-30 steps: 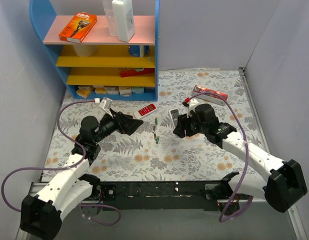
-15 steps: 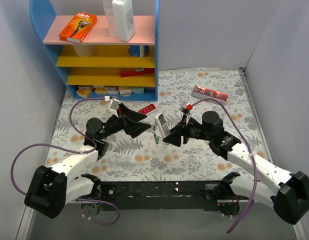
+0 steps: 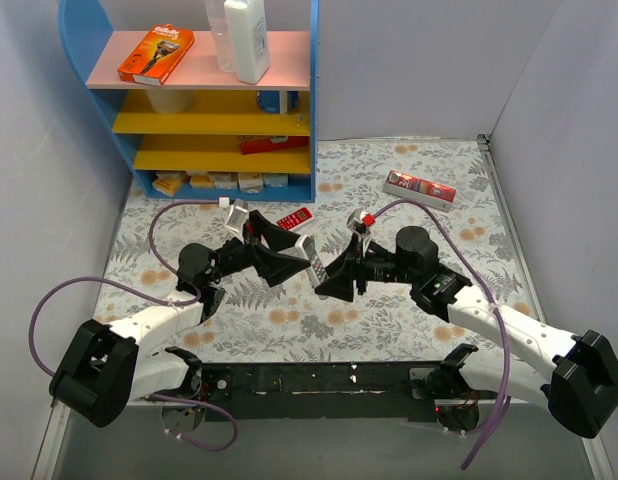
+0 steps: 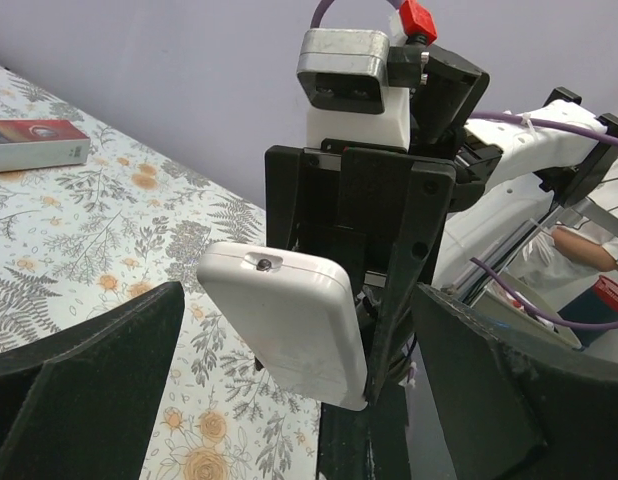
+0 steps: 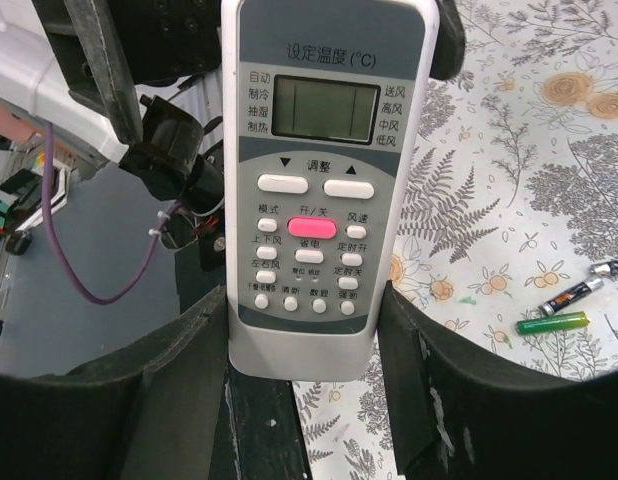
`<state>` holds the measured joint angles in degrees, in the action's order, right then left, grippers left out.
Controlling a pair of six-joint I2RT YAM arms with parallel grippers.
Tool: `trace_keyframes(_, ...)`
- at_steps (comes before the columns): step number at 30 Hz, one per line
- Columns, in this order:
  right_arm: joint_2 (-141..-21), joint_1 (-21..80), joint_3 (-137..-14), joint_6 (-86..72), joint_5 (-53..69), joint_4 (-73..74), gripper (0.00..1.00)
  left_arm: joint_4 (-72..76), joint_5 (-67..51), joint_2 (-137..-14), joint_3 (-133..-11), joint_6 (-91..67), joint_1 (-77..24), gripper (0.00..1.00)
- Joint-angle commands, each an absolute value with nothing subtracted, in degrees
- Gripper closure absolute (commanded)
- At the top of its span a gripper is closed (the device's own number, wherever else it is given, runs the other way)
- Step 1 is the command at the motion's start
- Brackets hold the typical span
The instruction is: Load the batteries into the remote control
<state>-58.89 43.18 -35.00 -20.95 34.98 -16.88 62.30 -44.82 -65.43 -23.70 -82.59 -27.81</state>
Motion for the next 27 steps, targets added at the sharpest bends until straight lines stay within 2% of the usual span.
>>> trace_keyframes(1, -59.6, 44.2, -35.9, -21.6, 36.7, -23.2, 0.77, 68.8, -44.9, -67.0, -22.5, -85.2, -28.7, 0.02)
trace_keyframes(8, -61.3, 44.6, -35.1, -22.8, 37.4, -27.0, 0.77, 75.1, -44.0, -68.5, -20.4, -93.0, -28.9, 0.02)
trace_keyframes(18, -63.3, 45.0, -35.1, -23.5, 38.3, -29.0, 0.77, 83.8, -43.5, -70.3, -18.9, -100.8, -29.3, 0.20)
trace_keyframes(22, -64.1, 45.2, -35.2, -23.6, 38.8, -29.3, 0.77, 84.6, -43.7, -70.8, -18.9, -101.1, -29.4, 0.32)
trace_keyframes(23, -64.2, 45.3, -35.2, -23.6, 38.7, -29.3, 0.77, 84.6, -43.5, -70.7, -18.8, -101.2, -29.6, 0.41)
trace_keyframes(27, -64.0, 45.4, -35.2, -23.6, 37.2, -28.7, 0.75, 83.2, -41.7, -69.5, -17.8, -100.2, -29.6, 0.60)
